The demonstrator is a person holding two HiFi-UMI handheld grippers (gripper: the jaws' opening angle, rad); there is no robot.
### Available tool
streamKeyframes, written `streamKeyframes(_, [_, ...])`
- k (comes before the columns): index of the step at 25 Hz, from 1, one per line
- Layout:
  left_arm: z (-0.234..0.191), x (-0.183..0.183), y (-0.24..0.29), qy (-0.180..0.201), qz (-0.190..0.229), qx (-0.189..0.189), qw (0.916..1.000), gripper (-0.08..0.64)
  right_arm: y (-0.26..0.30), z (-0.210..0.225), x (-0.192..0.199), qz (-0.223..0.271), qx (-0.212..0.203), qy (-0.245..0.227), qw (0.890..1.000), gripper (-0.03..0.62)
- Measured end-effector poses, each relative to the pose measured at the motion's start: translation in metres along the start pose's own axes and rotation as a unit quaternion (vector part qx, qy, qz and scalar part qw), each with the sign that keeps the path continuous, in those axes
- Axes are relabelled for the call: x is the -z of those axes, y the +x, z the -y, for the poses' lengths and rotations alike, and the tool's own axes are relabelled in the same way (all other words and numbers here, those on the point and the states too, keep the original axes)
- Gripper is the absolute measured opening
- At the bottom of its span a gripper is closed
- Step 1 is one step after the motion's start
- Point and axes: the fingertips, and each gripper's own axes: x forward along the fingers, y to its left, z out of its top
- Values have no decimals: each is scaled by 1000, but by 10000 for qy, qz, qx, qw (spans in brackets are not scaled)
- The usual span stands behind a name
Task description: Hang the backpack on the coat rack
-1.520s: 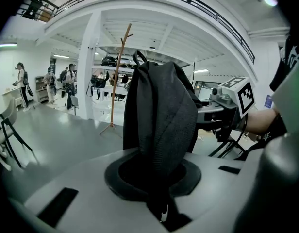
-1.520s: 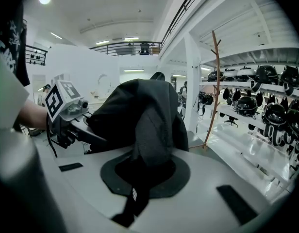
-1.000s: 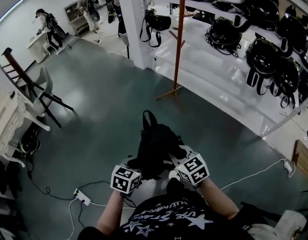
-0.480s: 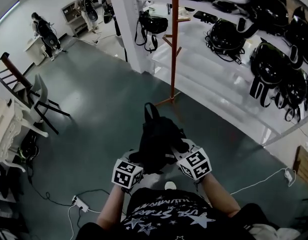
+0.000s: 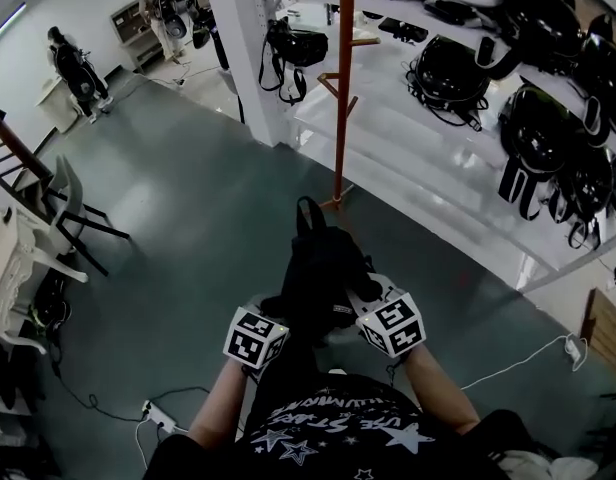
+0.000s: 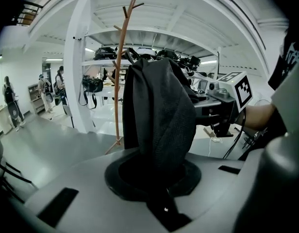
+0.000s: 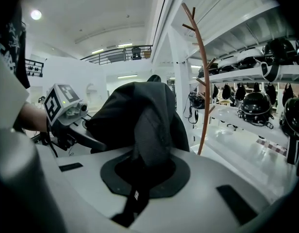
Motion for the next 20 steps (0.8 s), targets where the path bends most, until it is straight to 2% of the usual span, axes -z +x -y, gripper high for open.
streamKeyframes(7, [-54,-39,40,228,40,353,9991,60,45,45,-25,9,376,143,9992,15])
streamKeyframes(20, [-176,-166,104,853,224,928,9918,60,136,143,-123,241,1270,383,9909,15])
